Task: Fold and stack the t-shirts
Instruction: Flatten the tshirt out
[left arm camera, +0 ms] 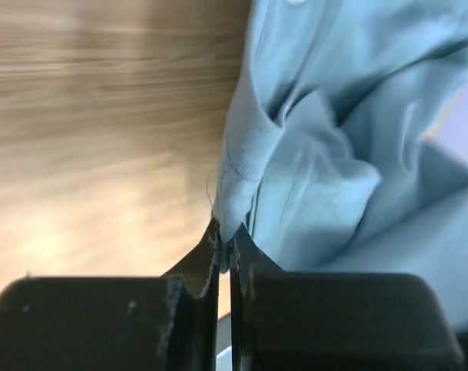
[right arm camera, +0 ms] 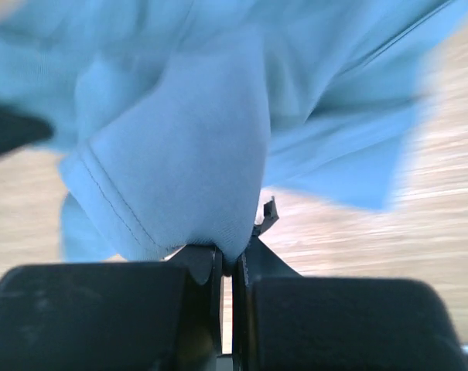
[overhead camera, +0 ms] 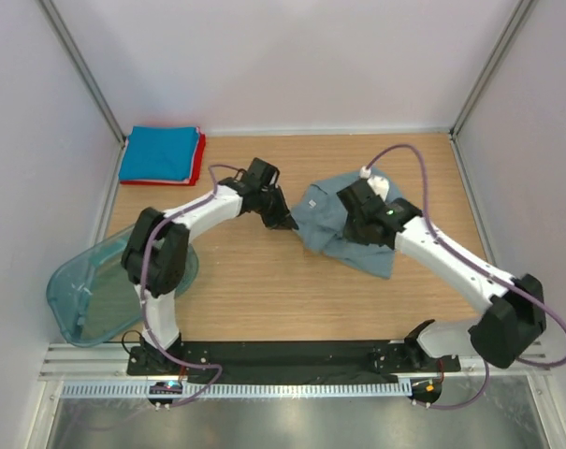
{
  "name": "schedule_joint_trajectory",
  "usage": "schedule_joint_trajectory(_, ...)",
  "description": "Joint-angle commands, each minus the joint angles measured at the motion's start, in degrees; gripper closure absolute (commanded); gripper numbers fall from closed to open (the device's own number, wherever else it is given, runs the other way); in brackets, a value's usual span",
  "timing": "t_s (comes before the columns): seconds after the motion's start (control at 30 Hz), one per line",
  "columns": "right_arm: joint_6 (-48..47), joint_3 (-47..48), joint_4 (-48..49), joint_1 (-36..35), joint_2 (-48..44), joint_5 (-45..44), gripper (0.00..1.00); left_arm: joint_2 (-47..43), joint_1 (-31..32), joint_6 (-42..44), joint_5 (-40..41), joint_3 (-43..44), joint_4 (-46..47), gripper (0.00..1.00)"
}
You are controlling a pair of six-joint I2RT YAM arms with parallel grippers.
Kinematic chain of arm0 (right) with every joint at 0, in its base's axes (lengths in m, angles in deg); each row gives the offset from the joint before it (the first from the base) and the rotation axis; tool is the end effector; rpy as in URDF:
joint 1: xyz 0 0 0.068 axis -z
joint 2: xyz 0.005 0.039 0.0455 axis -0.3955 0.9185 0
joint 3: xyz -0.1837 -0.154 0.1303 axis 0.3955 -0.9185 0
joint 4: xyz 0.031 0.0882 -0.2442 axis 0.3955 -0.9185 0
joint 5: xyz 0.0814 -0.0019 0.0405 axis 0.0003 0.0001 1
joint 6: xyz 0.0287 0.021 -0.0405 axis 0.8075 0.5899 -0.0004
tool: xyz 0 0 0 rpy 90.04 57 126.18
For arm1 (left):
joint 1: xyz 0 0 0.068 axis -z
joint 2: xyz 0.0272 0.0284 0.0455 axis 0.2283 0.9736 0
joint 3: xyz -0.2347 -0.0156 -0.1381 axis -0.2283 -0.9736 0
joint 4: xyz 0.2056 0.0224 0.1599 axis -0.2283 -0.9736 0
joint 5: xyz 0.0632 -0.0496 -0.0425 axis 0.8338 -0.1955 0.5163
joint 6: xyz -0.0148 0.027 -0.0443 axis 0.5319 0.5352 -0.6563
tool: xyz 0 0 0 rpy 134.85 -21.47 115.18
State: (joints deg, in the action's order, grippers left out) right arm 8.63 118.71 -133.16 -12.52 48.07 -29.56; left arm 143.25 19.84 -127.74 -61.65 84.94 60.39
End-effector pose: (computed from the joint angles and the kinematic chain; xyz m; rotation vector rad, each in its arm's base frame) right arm 0.2208 0.1466 0.2543 0.2239 2.5801 0.0990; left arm 0.3405 -0.2371 0.1871 -0.3933 2.8013 -0.9745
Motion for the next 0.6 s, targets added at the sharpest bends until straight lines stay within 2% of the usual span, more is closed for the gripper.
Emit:
schedule_joint_trajectory(0.0, 0.73, 14.03, -23.98, 1.44, -6.89, -16.39, 0.99, -12.62, -1.92, 1.48, 7.66, 7.57, -9.96, 1.00)
schedule_joint_trajectory(0.07, 2.74, 19.58, -33.41, 2.15, -8.65, -18.09, 0.99, -15.54, -2.10, 2.37, 10.59, 9.60, -15.57, 1.00)
schedule_joint_trajectory(0.27, 4.16, 28.55, -45.48, 3.90, -15.41, -20.55, 0.99, -23.89, -2.01, 3.43, 13.93, 14.89, -26.14, 1.00)
schedule_joint_trajectory(0.4, 2.51, 33.91, -48.94, 4.96, -15.94, -25.03, 0.99, -25.57, -2.19, 5.89, 18.49, 16.64, -32.38, 1.00)
schedule_joint_trajectory(0.57, 0.04, 34.18, -48.76, 8.03, -15.86, -28.90, 0.99, -21.54, -5.79, 10.10, 20.70, 19.28, -38.54, 1.00)
